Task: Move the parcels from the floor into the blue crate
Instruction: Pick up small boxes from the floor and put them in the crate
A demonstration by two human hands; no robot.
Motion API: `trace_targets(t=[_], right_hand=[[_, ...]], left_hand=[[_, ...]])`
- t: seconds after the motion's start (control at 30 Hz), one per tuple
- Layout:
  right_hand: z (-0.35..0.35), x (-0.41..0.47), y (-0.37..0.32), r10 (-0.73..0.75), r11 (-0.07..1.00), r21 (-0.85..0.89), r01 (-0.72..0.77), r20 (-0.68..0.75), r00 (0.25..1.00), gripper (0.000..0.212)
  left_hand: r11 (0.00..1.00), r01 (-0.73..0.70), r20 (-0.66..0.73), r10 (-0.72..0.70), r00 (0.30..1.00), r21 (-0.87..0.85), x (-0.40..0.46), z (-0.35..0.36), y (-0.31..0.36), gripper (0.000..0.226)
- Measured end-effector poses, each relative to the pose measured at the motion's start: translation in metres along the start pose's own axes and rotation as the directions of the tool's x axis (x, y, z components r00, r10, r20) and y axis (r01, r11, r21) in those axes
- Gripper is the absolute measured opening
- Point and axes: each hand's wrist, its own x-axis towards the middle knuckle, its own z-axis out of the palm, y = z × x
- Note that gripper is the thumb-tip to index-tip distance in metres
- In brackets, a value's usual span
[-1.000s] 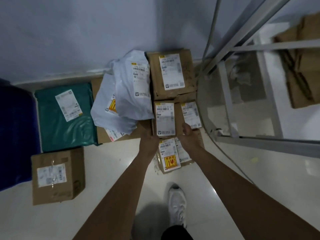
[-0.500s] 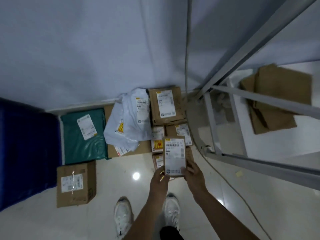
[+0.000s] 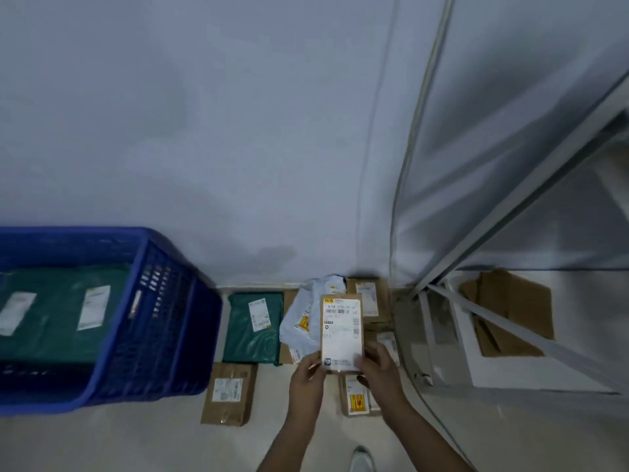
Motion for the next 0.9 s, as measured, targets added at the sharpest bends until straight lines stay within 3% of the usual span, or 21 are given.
trace_targets(t=[0.17,0.6,0.9], right_hand=[[0.075,-0.069,-0.032,-0.117,0.986,-0.110,0.129,0.109,0.987,0.026],[0.397,-0.235,-0.012,-0.014,0.994,-0.099,0.041,0.256,0.967,0.040],[0.505,-0.254,-0.031,-0.040,0.983,-0.161,0.092,0.300,0.953,0.048]], left_hand=[[0.998,-0.049,-0.056,0.048,0.997,-0.025,-0.054,-0.096,0.018,0.023],[0.993,-0.115,-0.181,0.109,0.977,-0.024,-0.117,-0.454,0.009,0.020],[0.996,-0.071,-0.193,0.081,0.978,0.058,-0.097,-0.560,0.034,0.030]])
